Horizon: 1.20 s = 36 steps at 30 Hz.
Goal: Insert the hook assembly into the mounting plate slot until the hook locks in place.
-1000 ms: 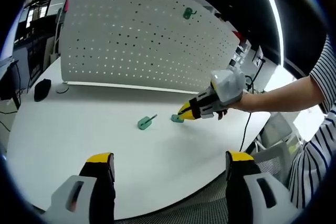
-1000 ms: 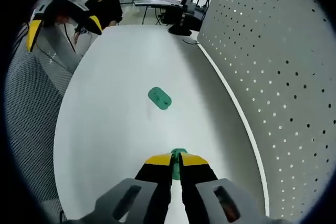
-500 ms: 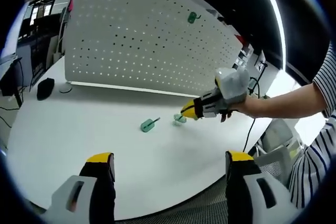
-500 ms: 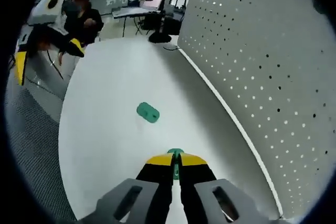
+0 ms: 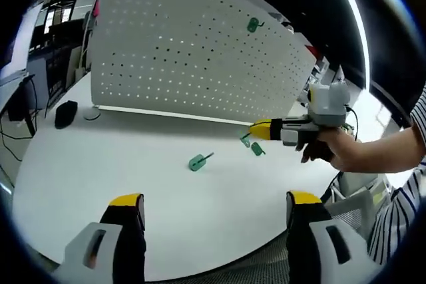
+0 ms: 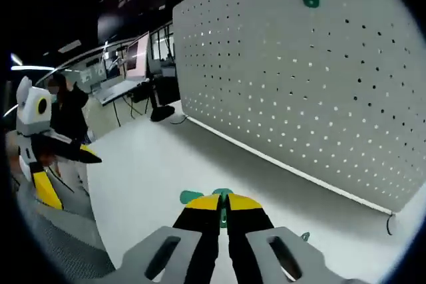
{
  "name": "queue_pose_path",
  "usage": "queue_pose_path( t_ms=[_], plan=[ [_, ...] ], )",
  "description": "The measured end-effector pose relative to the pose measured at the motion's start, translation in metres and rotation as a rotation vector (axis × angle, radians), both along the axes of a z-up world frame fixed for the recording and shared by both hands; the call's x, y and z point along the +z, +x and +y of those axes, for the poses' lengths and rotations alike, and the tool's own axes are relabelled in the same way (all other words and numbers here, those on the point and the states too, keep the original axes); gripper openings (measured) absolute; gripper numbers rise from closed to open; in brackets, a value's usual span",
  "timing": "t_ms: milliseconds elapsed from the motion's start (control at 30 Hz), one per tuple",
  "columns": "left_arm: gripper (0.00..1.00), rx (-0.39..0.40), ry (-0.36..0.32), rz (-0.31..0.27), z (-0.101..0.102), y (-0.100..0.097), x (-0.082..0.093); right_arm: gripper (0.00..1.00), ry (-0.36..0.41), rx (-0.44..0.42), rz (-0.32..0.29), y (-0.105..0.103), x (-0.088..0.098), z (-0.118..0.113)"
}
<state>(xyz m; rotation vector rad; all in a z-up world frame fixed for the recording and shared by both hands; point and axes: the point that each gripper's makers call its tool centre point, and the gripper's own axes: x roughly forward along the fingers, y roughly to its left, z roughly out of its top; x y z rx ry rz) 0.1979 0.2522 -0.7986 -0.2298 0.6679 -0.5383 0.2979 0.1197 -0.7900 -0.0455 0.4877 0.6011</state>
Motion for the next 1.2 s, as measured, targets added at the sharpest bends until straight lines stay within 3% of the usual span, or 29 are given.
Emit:
queue_pose_path(
  t_ms=[233, 300, 367, 667, 800, 833, 1100, 1200],
  plan=[
    [0.90, 0.027, -0.041, 0.010, -0.001, 0.008, 0.006, 0.00, 0.190, -0.063, 0.000, -0.023, 0.031, 0.020],
    [0.89, 0.020, -0.033, 0.003, -0.003, 0.010, 0.008, 0.00, 0.199, -0.074, -0.004, -0.028, 0.037, 0.022],
    [0.89, 0.025, -0.038, -0.021, -0.006, 0.015, 0.015, 0.00, 0.173, -0.065, -0.084, -0.030, 0.050, 0.025],
    [0.81, -0.025, -0.048, -0.109, -0.031, 0.031, 0.043, 0.00, 0.282, -0.038, -0.087, -0.053, 0.080, 0.047],
    [0.75, -0.038, -0.060, -0.121, -0.035, 0.035, 0.053, 0.00, 0.302, -0.020, -0.101, -0.059, 0.089, 0.053],
    [0.74, -0.073, -0.060, -0.132, -0.040, 0.034, 0.056, 0.00, 0.317, -0.024, -0.097, -0.060, 0.091, 0.054],
    [0.55, -0.121, -0.112, -0.151, -0.050, 0.031, 0.073, 0.00, 0.357, -0.005, -0.117, -0.070, 0.105, 0.063],
    [0.42, -0.135, -0.134, -0.150, -0.053, 0.029, 0.078, 0.00, 0.365, -0.004, -0.126, -0.072, 0.109, 0.064]
  ],
)
